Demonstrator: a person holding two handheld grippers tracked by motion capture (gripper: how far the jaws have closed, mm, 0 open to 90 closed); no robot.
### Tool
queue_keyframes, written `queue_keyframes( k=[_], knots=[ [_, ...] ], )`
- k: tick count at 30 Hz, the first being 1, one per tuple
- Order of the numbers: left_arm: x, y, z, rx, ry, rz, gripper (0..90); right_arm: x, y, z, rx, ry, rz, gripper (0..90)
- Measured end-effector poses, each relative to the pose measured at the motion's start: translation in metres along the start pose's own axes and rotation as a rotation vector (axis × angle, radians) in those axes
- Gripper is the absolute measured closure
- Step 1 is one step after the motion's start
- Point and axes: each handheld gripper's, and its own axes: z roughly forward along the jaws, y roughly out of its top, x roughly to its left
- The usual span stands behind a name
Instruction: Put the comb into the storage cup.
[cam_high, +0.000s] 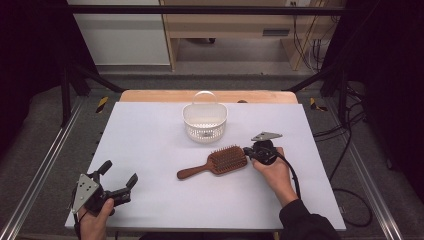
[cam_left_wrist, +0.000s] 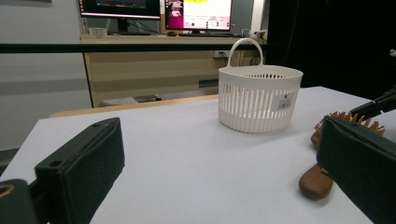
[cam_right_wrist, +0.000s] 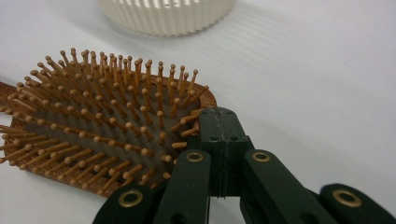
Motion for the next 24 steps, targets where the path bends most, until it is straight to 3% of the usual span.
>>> queue_keyframes(
  k=[13,18,24],
  knots=[
    [-0.001,0.0,0.0,-0.002,-0.001,-0.001,0.9,0.042,0.015,0.018,0.003,0.078,-0.046,90.0],
    [-0.001,0.0,-0.001,-0.002,-0.001,-0.005,0.9,0.052,0.018,0.02,0.006,0.08,-0.075,90.0],
    [-0.001,0.0,0.0,-0.001,-0.004,-0.001,1.0,0.052,0.017,0.023,0.011,0.084,-0.068,90.0]
  ],
)
